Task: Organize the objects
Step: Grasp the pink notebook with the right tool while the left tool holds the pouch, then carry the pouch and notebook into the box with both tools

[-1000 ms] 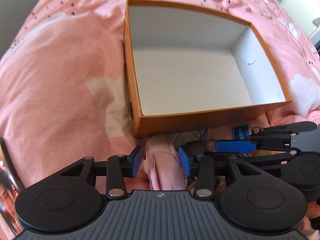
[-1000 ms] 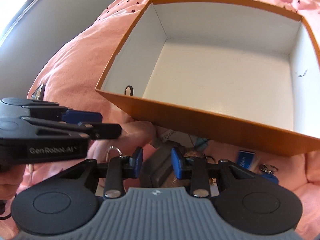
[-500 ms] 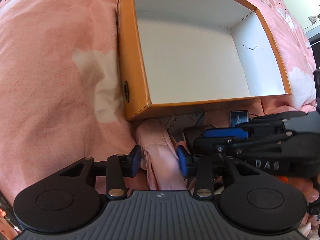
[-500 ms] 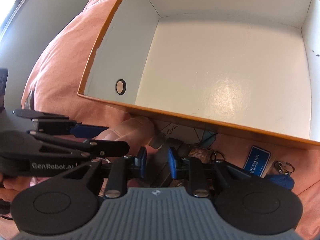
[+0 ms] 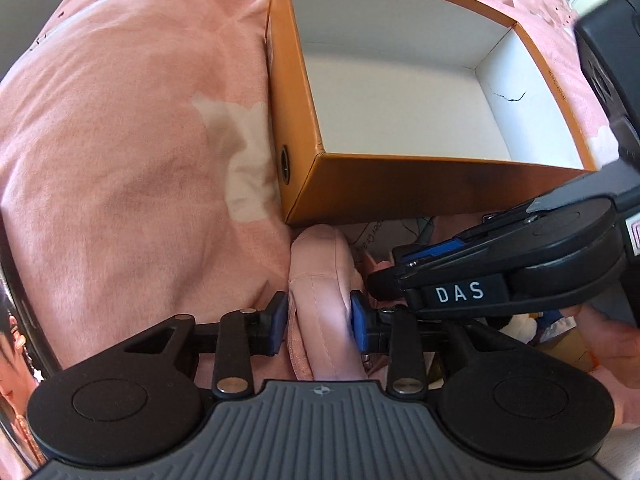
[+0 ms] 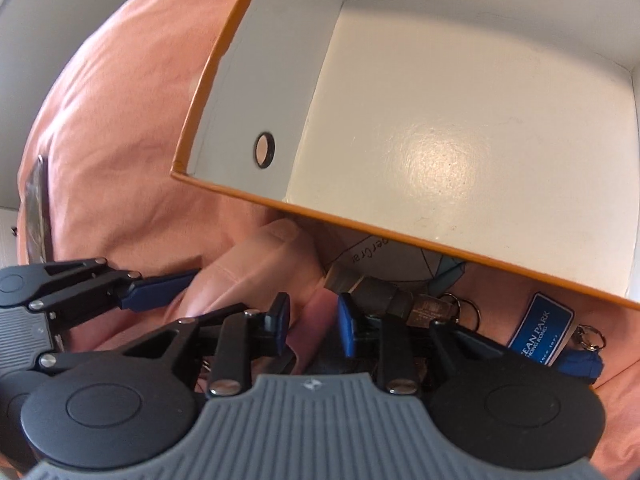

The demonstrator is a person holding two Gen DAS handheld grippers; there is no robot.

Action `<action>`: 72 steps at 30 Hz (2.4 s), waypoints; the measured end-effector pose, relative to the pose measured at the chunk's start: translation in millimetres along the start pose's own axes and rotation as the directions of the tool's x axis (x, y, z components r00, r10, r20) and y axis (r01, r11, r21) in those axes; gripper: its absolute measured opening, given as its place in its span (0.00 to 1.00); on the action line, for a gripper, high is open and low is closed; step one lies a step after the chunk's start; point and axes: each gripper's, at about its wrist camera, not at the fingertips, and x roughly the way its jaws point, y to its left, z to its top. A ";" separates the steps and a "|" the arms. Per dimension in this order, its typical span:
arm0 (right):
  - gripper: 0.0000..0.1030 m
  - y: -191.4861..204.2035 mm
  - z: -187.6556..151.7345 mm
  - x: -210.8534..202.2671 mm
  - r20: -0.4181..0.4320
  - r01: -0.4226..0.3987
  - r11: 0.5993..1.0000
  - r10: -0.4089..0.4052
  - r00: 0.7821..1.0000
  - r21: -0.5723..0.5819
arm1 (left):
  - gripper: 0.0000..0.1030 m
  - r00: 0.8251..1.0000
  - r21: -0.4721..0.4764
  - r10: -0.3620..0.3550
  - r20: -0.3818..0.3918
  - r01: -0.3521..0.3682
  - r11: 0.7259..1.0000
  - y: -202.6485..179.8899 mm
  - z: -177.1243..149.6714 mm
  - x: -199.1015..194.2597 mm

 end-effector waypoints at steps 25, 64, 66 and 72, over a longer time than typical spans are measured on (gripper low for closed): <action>0.26 27.7 20.3 9.7 -0.183 0.095 0.989 -0.115 0.976 -0.117 | 0.37 0.999 0.039 0.044 0.018 -0.044 0.998 -0.4 4.3 -0.4; 0.13 -4.8 -41.1 -203.3 0.474 -0.035 0.989 0.100 0.875 -0.144 | 0.27 0.839 0.059 0.079 0.538 -0.132 0.990 -69.5 18.6 -123.4; 0.13 -11.0 -32.8 -209.9 0.513 -0.034 0.992 0.091 0.854 -0.120 | 0.27 0.816 0.051 0.115 0.567 -0.174 0.983 -79.7 26.8 -115.3; 0.13 -36.1 1.7 -190.0 0.566 -0.027 1.000 0.029 0.824 -0.011 | 0.27 0.761 0.018 0.211 0.613 -0.281 0.960 -95.1 55.0 -79.8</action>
